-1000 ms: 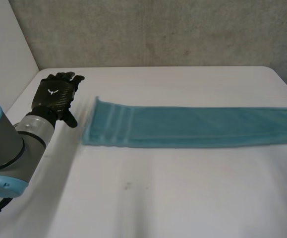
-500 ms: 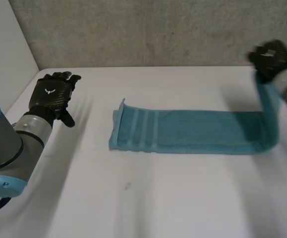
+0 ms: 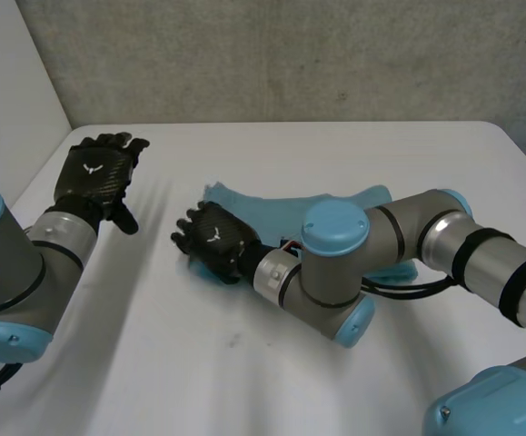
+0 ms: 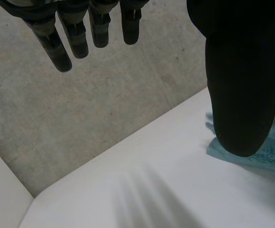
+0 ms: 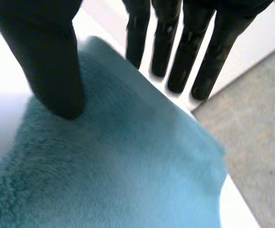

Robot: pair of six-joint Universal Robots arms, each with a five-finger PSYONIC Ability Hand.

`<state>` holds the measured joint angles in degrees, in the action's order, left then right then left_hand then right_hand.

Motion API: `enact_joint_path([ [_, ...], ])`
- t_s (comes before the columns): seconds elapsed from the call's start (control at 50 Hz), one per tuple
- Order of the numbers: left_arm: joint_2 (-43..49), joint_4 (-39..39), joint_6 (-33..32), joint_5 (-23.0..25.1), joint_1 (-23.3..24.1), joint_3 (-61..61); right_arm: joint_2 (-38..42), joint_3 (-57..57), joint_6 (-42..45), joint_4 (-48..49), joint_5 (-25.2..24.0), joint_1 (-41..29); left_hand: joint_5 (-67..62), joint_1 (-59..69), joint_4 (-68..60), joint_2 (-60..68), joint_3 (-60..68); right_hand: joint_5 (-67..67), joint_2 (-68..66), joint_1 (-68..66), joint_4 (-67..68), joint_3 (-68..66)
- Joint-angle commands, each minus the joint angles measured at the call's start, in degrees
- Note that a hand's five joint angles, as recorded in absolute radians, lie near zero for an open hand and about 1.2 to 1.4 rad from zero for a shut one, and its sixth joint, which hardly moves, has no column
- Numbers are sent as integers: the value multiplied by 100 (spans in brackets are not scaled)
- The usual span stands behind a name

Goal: Fold the laundry

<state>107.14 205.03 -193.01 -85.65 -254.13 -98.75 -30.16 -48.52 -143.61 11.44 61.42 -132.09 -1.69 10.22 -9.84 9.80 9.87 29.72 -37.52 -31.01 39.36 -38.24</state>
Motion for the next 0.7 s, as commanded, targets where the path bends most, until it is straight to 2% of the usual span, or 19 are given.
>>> enact_joint_path([
  [0.02, 0, 19, -9, 22, 109, 154, -734, -96, -306, -142, 932, 105, 81, 66, -104, 108, 101, -2972, 2752, 2101, -2936, 2824],
  [0.04, 17, 28, -9, 30, 214, 259, -1015, -218, -525, -169, 1099, 174, 81, 67, -105, 109, 101, -2972, 2752, 2101, -2936, 2824],
  [0.12, 132, 46, -9, 30, 479, 550, -1616, -694, -958, -195, 1259, 474, 97, 50, -88, 92, 84, -2972, 2752, 2101, -2936, 2824],
  [0.16, 446, 46, -26, 30, 767, 891, -2088, -1236, -1247, -230, 1338, 824, 47, 100, -138, 142, 135, -2972, 2752, 2101, -2936, 2824],
  [0.22, 624, 19, -26, 22, 945, 1103, -2284, -1512, -1345, -292, 1338, 1001, 30, 117, -155, 159, 152, -2972, 2752, 2101, -2936, 2824],
  [0.26, 1026, -25, -26, 39, 1268, 1471, -2555, -1984, -1581, -589, 1364, 1430, 47, 100, -138, 142, 135, -2972, 2752, 2101, -2936, 2824],
  [0.28, 1028, -25, -26, 39, 1270, 1472, -2556, -1986, -1582, -591, 1364, 1432, 47, 100, -138, 142, 135, -2972, 2752, 2101, -2936, 2824],
  [0.32, 1466, -68, -53, 57, 1462, 1770, -2714, -2354, -1880, -932, 1373, 1922, 13, 134, -172, 176, 169, -2972, 2752, 2101, -2936, 2824],
  [0.42, 2037, -209, -79, 57, 1525, 2122, -2776, -2864, -2223, -1162, 1259, 2564, -3, 151, -189, 193, 185, -2972, 2752, 2101, -2936, 2824],
  [0.56, 2487, -376, -79, 22, 1525, 2395, -2767, -3507, -2286, -960, 1030, 3172, -37, 184, -222, 226, 219, -2972, 2752, 2101, -2936, 2824],
  [0.66, 2522, -368, -79, -14, 1516, 2343, -2732, -3867, -2312, -626, 723, 3497, -37, 184, -222, 226, 219, -2122, 1903, 1252, -2087, 1974],
  [0.7, 2470, -368, -79, -22, 1516, 2281, -2688, -4016, -2303, -346, 688, 3550, -37, 184, -222, 226, 219, -1186, 966, 315, -1150, 1037],
])
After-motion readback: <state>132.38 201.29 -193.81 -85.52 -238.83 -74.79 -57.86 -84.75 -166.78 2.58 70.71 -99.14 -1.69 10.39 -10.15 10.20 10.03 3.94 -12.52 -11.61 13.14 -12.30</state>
